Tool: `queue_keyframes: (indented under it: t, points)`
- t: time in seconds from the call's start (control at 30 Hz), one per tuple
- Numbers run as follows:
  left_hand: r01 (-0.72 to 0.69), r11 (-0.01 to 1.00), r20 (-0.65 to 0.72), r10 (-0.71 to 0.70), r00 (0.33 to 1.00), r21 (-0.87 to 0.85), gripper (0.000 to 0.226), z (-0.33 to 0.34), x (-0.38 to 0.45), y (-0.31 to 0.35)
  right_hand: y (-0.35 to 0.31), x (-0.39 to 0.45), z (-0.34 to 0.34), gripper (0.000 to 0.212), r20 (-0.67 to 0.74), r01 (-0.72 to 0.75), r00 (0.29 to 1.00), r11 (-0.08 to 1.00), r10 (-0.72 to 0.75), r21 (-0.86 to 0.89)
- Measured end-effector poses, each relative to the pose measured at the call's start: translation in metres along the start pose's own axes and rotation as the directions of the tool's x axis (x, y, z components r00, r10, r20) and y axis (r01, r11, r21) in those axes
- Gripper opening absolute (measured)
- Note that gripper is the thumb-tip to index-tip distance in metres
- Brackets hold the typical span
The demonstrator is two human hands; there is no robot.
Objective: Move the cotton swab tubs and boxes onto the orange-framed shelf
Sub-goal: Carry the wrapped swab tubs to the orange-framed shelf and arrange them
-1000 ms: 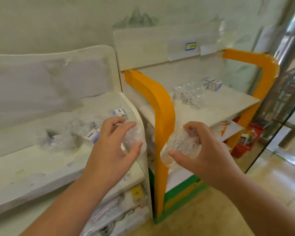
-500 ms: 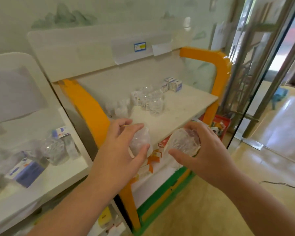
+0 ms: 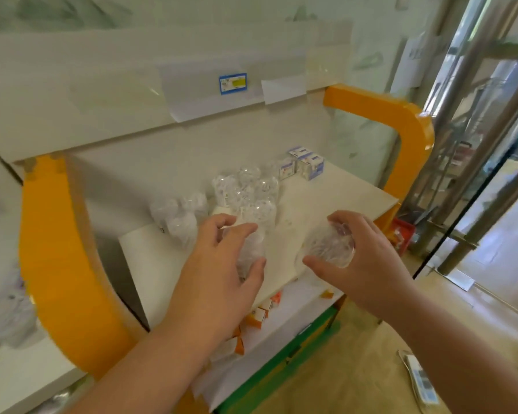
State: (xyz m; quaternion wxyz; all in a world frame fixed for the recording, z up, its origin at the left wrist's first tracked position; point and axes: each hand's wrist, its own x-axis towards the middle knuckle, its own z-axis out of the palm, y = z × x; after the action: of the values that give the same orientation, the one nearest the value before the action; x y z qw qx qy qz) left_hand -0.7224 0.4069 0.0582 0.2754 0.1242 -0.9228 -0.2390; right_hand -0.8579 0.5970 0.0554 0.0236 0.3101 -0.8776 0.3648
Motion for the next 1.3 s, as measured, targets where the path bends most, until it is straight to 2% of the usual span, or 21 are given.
queue_keyframes:
  t: [0.2, 0.3, 0.4, 0.63, 0.9, 1.13, 1.3]
  points:
    - [0.087, 0.992, -0.070, -0.081, 0.994, 0.087, 0.048, 0.023, 0.032, -0.012, 0.038, 0.071, 0.010, 0.073, 0.087, 0.068, 0.994, 0.998, -0.067, -0.001]
    - [0.157, 0.979, -0.128, -0.141, 0.982, 0.127, 0.048, 0.034, 0.053, -0.021, 0.059, 0.112, 0.019, 0.071, 0.158, 0.148, 0.977, 0.989, -0.146, -0.005]
    - [0.266, 0.954, -0.178, -0.241, 0.954, 0.136, 0.049, 0.051, 0.067, -0.032, 0.078, 0.148, 0.031, 0.072, 0.254, 0.212, 0.944, 0.977, -0.210, 0.019]
    - [0.480, 0.851, -0.243, -0.430, 0.869, 0.210, 0.050, 0.094, 0.083, -0.058, 0.104, 0.211, 0.063, 0.076, 0.374, 0.399, 0.836, 0.913, -0.401, 0.087]
    - [0.628, 0.755, -0.305, -0.564, 0.768, 0.185, 0.049, 0.112, 0.106, -0.072, 0.111, 0.236, 0.085, 0.077, 0.393, 0.469, 0.762, 0.857, -0.514, 0.213]
    - [0.608, 0.726, -0.323, -0.520, 0.791, 0.319, 0.048, 0.117, 0.115, -0.080, 0.117, 0.242, 0.080, 0.084, 0.400, 0.466, 0.731, 0.832, -0.553, 0.300]
    - [0.650, 0.667, -0.307, -0.573, 0.760, 0.363, 0.051, 0.115, 0.125, -0.084, 0.114, 0.246, 0.063, 0.082, 0.379, 0.519, 0.699, 0.795, -0.606, 0.314]
